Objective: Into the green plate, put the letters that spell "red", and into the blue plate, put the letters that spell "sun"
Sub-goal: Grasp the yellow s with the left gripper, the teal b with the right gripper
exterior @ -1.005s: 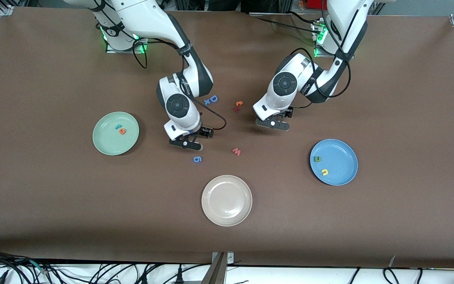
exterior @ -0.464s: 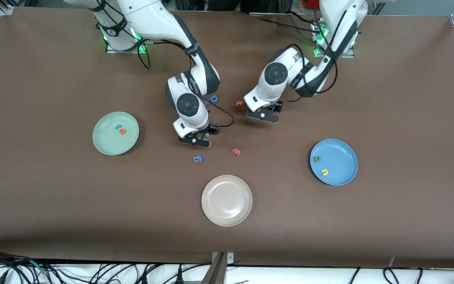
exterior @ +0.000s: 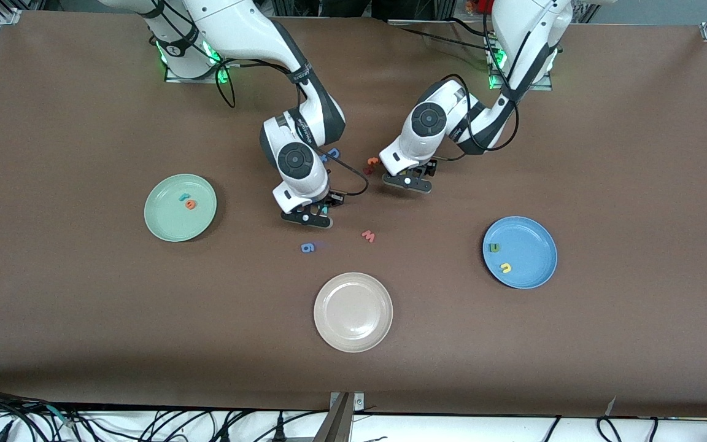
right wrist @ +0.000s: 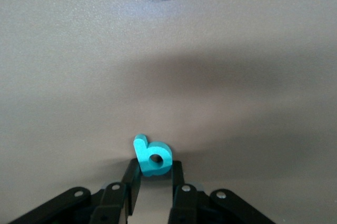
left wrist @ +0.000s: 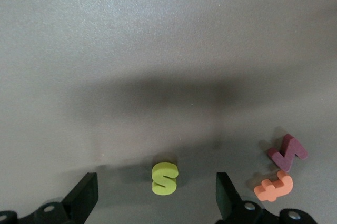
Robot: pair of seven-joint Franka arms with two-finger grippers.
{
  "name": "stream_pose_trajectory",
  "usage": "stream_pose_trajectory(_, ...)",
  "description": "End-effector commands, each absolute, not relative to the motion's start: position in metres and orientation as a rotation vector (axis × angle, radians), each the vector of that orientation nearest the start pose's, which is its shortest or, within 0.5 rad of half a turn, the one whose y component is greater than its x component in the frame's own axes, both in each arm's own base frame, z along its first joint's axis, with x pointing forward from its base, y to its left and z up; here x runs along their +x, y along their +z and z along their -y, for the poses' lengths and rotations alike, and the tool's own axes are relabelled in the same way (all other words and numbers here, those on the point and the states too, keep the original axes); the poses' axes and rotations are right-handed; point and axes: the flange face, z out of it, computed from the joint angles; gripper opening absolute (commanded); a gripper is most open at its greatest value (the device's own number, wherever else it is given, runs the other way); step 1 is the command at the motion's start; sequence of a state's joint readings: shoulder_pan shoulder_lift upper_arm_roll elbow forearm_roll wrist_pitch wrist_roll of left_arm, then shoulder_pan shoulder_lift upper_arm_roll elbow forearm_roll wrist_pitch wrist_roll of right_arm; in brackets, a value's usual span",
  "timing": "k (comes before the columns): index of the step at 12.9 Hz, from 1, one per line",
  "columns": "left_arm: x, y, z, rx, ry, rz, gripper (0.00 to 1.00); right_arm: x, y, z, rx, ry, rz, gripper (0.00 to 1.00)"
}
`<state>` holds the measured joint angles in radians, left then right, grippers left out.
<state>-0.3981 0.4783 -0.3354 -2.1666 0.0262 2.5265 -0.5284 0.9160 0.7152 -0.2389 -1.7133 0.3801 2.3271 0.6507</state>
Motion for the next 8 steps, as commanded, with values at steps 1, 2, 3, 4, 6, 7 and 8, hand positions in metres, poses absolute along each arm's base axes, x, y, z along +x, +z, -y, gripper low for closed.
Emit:
stream_pose_trajectory(1, 0.405, 0.171, 0.378, -3.183, 0.212, -0.310, 0.98, 0.507, 0.172, -0.433, -3.080, 0.185, -0.306, 0.33)
stream_pose_trajectory(2, 0.403, 0.166, 0.378, -3.183, 0.220, -0.302, 0.98, 0.505, 0.171, -0.434, -3.082, 0.187, -0.299, 0.33)
stream_pose_trajectory(3, 0.402, 0.166, 0.379, -3.182, 0.223, -0.304, 0.98, 0.506, 0.168, -0.432, -3.095, 0.182, -0.284, 0.31)
stream_pose_trajectory(4, 0.401, 0.164, 0.379, -3.181, 0.226, -0.306, 0.98, 0.506, 0.168, -0.432, -3.104, 0.176, -0.267, 0.23)
stream_pose_trajectory(6, 0.400, 0.158, 0.382, -3.200, 0.204, -0.305, 0.93, 0.506, 0.168, -0.431, -3.108, 0.172, -0.264, 0.13)
stream_pose_trajectory(7, 0.398, 0.157, 0.382, -3.199, 0.207, -0.293, 0.92, 0.507, 0.169, -0.432, -3.106, 0.169, -0.266, 0.09)
stream_pose_trajectory(8, 0.398, 0.158, 0.383, -3.200, 0.205, -0.295, 0.93, 0.509, 0.173, -0.432, -3.102, 0.161, -0.259, 0.09)
